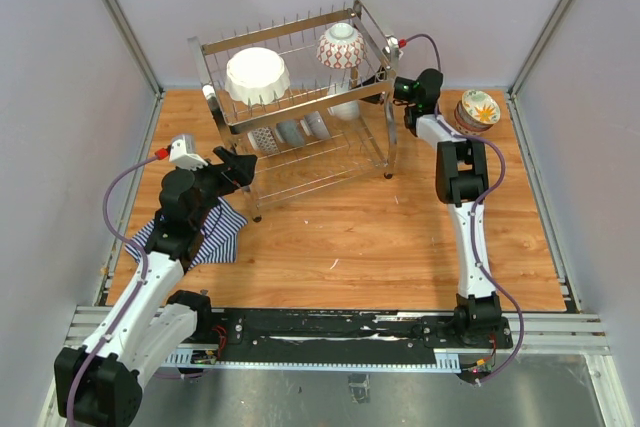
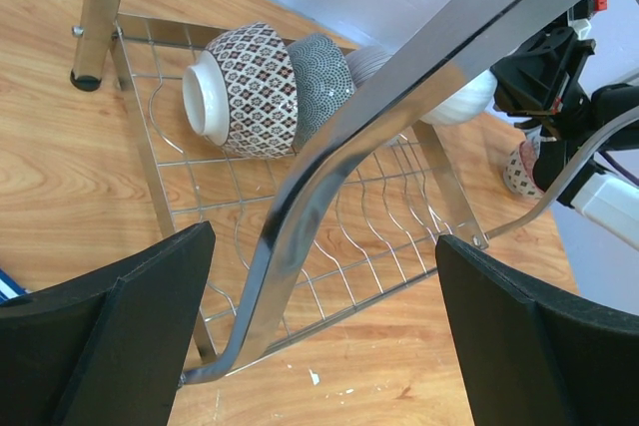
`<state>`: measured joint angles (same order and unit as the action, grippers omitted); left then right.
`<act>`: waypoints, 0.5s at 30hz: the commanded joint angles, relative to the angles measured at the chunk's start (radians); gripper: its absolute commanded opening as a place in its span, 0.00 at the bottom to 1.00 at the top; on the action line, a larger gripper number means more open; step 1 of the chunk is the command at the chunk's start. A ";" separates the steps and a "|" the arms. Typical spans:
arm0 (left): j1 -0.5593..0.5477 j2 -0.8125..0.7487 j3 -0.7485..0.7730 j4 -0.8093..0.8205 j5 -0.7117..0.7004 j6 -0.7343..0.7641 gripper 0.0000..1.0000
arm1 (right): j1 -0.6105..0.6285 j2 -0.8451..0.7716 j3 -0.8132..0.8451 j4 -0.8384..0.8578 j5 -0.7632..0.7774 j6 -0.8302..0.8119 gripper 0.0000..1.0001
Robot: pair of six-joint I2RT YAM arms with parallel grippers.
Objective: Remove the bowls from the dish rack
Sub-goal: Pick up the bowl from the dish rack.
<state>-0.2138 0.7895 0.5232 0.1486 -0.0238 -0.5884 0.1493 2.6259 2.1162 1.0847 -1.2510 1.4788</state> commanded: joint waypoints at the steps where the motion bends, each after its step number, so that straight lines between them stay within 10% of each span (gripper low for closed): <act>1: -0.010 -0.019 -0.009 0.018 -0.001 -0.001 0.98 | -0.022 -0.076 -0.005 0.085 0.056 -0.003 0.01; 15: -0.010 -0.034 -0.006 0.016 0.004 -0.004 0.98 | -0.142 -0.283 -0.143 -0.232 0.115 -0.311 0.01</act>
<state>-0.2142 0.7738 0.5232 0.1482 -0.0238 -0.5884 0.0441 2.4634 1.9858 0.9390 -1.1805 1.3167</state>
